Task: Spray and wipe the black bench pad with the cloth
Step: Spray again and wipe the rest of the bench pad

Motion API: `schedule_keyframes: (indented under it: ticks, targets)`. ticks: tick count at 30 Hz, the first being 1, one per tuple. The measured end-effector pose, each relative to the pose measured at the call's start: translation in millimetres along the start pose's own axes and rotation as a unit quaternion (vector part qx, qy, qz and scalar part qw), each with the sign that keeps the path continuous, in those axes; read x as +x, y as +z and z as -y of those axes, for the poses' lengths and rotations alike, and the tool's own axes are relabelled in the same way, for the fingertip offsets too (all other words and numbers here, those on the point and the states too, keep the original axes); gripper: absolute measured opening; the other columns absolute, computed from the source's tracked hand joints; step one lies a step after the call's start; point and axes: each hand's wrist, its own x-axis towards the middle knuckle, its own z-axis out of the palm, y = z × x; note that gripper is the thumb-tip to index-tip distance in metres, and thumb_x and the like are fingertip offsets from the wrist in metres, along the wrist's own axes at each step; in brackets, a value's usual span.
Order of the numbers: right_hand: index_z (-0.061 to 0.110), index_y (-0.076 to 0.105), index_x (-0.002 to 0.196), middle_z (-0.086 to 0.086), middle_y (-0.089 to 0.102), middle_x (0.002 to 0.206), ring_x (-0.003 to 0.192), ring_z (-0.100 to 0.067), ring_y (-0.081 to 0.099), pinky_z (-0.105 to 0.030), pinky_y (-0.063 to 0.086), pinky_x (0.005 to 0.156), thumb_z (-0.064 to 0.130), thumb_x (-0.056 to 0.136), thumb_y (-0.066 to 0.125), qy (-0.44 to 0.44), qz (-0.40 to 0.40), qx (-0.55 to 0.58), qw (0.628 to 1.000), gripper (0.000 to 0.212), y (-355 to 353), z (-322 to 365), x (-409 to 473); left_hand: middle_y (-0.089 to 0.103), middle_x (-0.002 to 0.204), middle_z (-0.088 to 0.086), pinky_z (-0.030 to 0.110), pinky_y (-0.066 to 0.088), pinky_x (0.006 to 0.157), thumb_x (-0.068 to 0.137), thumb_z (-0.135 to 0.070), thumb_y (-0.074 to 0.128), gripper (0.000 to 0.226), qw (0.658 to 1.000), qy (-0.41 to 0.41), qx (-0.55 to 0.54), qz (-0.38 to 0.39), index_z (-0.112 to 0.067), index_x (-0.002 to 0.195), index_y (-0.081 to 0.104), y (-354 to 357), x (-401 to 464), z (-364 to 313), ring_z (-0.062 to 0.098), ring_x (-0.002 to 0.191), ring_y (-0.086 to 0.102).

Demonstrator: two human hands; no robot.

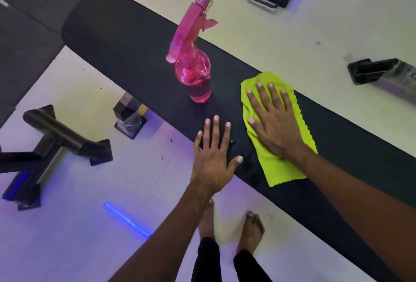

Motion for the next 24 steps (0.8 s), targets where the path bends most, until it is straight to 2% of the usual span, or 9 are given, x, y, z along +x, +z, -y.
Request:
schedule_keyframes:
  ticks: [3, 6, 8, 10, 12, 15, 17, 20, 24]
  targets:
    - [0.023, 0.009, 0.169, -0.007, 0.006, 0.178, 0.165, -0.031, 0.005, -0.056, 0.012, 0.132, 0.050, 0.107, 0.025, 0.086, -0.018, 0.029, 0.996, 0.069, 0, 8, -16, -0.021, 0.174, 0.006, 0.042, -0.002, 0.129, 0.102, -0.065, 0.034, 0.088, 0.999, 0.013, -0.026, 0.012, -0.022, 0.167, -0.007, -10, -1, 2, 0.026, 0.160, -0.023]
    - [0.018, 0.011, 0.168, -0.012, 0.008, 0.177, 0.164, -0.035, 0.008, -0.058, 0.011, 0.131, 0.046, 0.106, 0.028, 0.193, -0.038, 0.042, 0.980, 0.070, 6, 32, -65, -0.002, 0.176, 0.008, 0.044, 0.016, 0.128, 0.104, -0.048, 0.050, 0.082, 0.998, -0.011, -0.061, 0.005, -0.016, 0.167, 0.011, -23, -5, 11, 0.025, 0.164, -0.006]
    - [0.015, 0.012, 0.168, -0.016, 0.008, 0.176, 0.163, -0.040, 0.008, -0.060, 0.009, 0.131, 0.046, 0.105, 0.029, 0.234, -0.023, 0.035, 0.971, 0.072, 12, 62, -89, -0.001, 0.176, 0.009, 0.044, 0.019, 0.128, 0.106, -0.045, 0.049, 0.079, 0.998, -0.039, -0.054, 0.014, -0.014, 0.167, 0.009, -26, -10, 23, 0.025, 0.164, -0.003]
    - [0.012, 0.013, 0.168, -0.019, 0.008, 0.175, 0.162, -0.045, 0.007, -0.062, 0.006, 0.130, 0.046, 0.103, 0.030, 0.215, 0.000, 0.025, 0.976, 0.075, 14, 87, -86, -0.011, 0.175, 0.005, 0.040, 0.012, 0.129, 0.108, -0.049, 0.042, 0.079, 0.998, -0.027, -0.034, 0.036, -0.017, 0.167, -0.001, -25, -13, 35, 0.022, 0.163, -0.010]
    - [0.013, 0.012, 0.168, -0.019, 0.009, 0.175, 0.161, -0.046, 0.007, -0.063, 0.006, 0.130, 0.047, 0.104, 0.028, 0.132, -0.001, 0.023, 0.991, 0.074, 14, 92, -57, -0.012, 0.175, 0.004, 0.038, 0.009, 0.129, 0.108, -0.051, 0.040, 0.079, 0.999, -0.010, -0.029, 0.032, -0.018, 0.167, -0.003, -22, -13, 39, 0.021, 0.163, -0.011]
    - [0.022, 0.009, 0.169, -0.012, 0.009, 0.177, 0.163, -0.039, 0.008, -0.061, 0.011, 0.130, 0.052, 0.106, 0.023, 0.003, -0.001, 0.016, 1.000, 0.071, 7, 67, -3, -0.008, 0.175, 0.004, 0.038, 0.011, 0.129, 0.108, -0.052, 0.039, 0.079, 1.000, -0.007, -0.026, 0.012, -0.018, 0.167, -0.001, -18, -14, 41, 0.021, 0.163, -0.008]
    - [0.025, 0.008, 0.169, -0.007, 0.007, 0.178, 0.164, -0.033, 0.007, -0.058, 0.012, 0.131, 0.055, 0.106, 0.022, -0.001, -0.001, 0.017, 1.000, 0.071, 4, 51, 7, -0.006, 0.176, 0.004, 0.038, 0.011, 0.129, 0.108, -0.051, 0.040, 0.078, 1.000, -0.004, -0.030, 0.009, -0.019, 0.167, 0.001, -18, -16, 42, 0.021, 0.163, -0.005]
    - [0.023, 0.010, 0.169, -0.008, 0.009, 0.177, 0.164, -0.032, 0.008, -0.057, 0.012, 0.131, 0.052, 0.107, 0.028, 0.106, -0.031, 0.038, 0.993, 0.071, 8, 51, -23, -0.004, 0.176, 0.003, 0.040, 0.010, 0.130, 0.109, -0.044, 0.041, 0.074, 0.999, 0.009, -0.050, 0.015, -0.020, 0.168, 0.003, -24, -14, 48, 0.021, 0.164, -0.003]
    - [0.018, 0.013, 0.168, -0.013, 0.011, 0.176, 0.163, -0.038, 0.011, -0.060, 0.011, 0.130, 0.045, 0.104, 0.034, 0.284, -0.051, 0.058, 0.956, 0.073, 16, 90, -87, -0.015, 0.175, 0.001, 0.041, 0.000, 0.132, 0.110, -0.045, 0.040, 0.077, 0.998, 0.031, -0.021, 0.047, -0.022, 0.166, -0.008, -28, -13, 55, 0.021, 0.163, -0.012]
